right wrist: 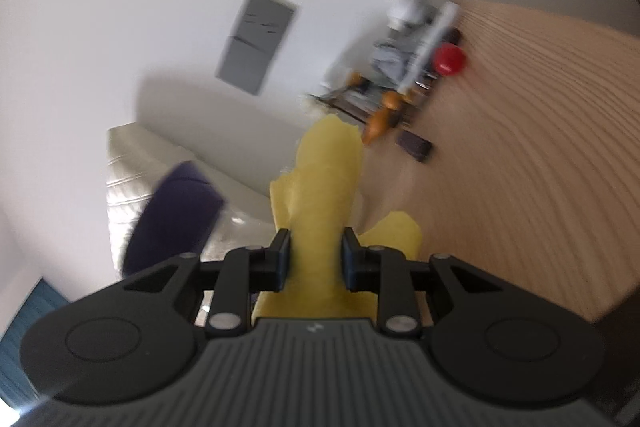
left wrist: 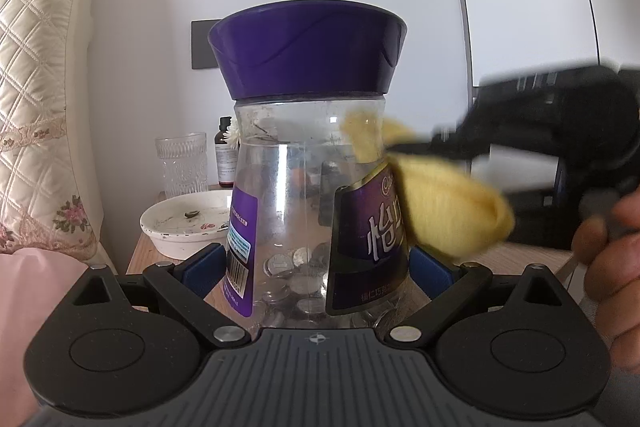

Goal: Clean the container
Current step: 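Rotate the jar with the left tool while the right tool wipes its glass with the cloth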

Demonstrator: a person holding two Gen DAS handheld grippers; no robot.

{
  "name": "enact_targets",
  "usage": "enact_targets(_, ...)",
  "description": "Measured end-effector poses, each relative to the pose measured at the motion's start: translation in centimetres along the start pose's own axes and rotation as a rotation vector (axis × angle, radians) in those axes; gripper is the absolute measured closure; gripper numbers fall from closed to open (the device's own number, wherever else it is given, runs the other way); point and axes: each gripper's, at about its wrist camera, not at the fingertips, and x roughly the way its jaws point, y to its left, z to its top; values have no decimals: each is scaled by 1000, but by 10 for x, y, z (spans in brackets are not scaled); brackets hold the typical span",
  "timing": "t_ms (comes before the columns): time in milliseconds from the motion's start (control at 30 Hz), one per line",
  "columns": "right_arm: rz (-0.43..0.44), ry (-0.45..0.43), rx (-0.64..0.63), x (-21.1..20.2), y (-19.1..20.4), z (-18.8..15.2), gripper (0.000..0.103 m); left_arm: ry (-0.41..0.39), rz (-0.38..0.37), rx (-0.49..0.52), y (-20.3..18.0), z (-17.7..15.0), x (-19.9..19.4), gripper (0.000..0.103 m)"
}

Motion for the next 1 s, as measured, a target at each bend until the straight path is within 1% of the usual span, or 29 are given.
enact_targets(33, 23, -7, -23, -1, 5, 0, 75, 1, 0, 0, 5, -1, 13, 4)
enact_targets(100, 47, -19, -38, -2, 11, 0, 75, 0, 0, 0, 5, -1, 13, 4)
enact_targets(167, 31, -16, -23, -2, 6, -1, 75, 1, 0, 0, 6, -1, 12, 4)
enact_targets(267, -29, 3, 33, 0, -9, -2, 75, 1, 1, 0, 6, 0, 12, 4)
enact_targets(333, -31, 6, 29, 1, -7, -1, 75, 1, 1, 0, 6, 0, 11, 4)
enact_targets(433, 39, -15, -6, -2, 5, 0, 75, 1, 2, 0, 7, 1, 10, 4)
enact_targets(500, 57, -25, -13, -3, 8, 0, 75, 1, 2, 3, 7, 1, 9, 4)
enact_targets(533, 51, -23, -11, -2, 7, 0, 75, 1, 2, 2, 8, 1, 9, 4)
enact_targets(633, -15, -4, 37, 0, -6, -1, 75, 1, 3, 3, 8, 1, 7, 4)
enact_targets(700, -30, 3, 43, 1, -9, -1, 75, 2, 3, 2, 9, 2, 6, 4)
enact_targets(733, -31, 3, 36, 1, -8, -1, 75, 2, 3, 2, 9, 2, 6, 4)
enact_targets(767, -15, -2, 20, 1, -4, -1, 75, 3, 2, 0, 10, 2, 5, 4)
enact_targets(867, 56, -21, -16, -2, 6, -1, 75, 3, 3, 0, 11, 3, 3, 4)
enact_targets(933, 50, -23, -33, -2, 7, -1, 75, 4, 1, -3, 12, 3, 2, 4)
enact_targets(1000, 5, -6, -1, -1, 0, -1, 75, 5, -5, -15, 14, 4, 1, 4)
